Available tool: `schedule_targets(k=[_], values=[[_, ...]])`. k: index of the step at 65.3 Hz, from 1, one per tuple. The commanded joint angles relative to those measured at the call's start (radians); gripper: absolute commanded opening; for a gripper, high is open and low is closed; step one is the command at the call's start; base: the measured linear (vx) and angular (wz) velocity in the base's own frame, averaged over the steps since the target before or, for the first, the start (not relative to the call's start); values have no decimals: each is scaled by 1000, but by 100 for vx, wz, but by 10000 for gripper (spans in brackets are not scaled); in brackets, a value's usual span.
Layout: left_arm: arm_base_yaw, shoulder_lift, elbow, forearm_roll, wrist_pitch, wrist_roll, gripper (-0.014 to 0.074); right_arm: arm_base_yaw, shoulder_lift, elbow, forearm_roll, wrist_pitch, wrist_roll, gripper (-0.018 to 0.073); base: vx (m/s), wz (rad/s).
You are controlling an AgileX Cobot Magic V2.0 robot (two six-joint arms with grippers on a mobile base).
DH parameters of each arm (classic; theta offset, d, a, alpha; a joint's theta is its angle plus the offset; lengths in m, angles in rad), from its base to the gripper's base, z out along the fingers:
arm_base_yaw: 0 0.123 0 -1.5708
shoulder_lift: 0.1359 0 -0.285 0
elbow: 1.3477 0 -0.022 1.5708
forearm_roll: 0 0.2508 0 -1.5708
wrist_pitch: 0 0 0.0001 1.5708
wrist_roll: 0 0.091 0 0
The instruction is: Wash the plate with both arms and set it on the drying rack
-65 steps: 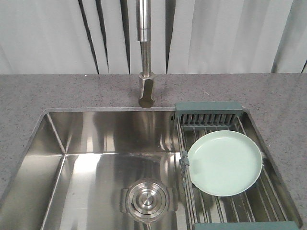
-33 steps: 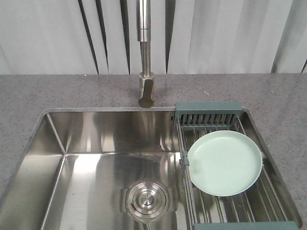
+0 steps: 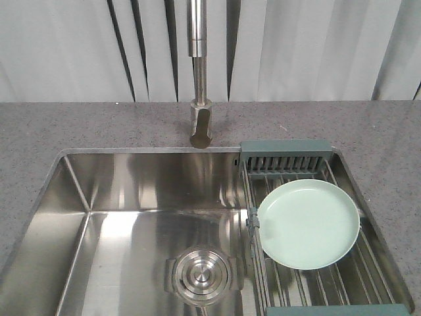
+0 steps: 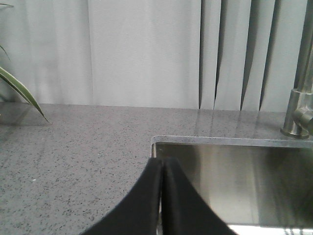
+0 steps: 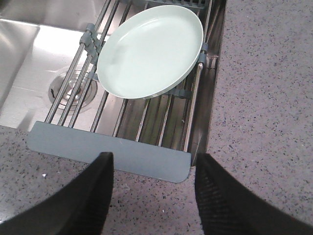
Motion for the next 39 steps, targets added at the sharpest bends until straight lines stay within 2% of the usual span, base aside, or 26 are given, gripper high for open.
schedule_targets(k=[1,39], values=[[1,-16,-28,-10,-92,-8,-6,-3,5,-26,3,-55,-4,379,0,0],[1,-16,-32,-10,-89,-8,-6,-3,6,-26,3,-52,-4,379,0,0]])
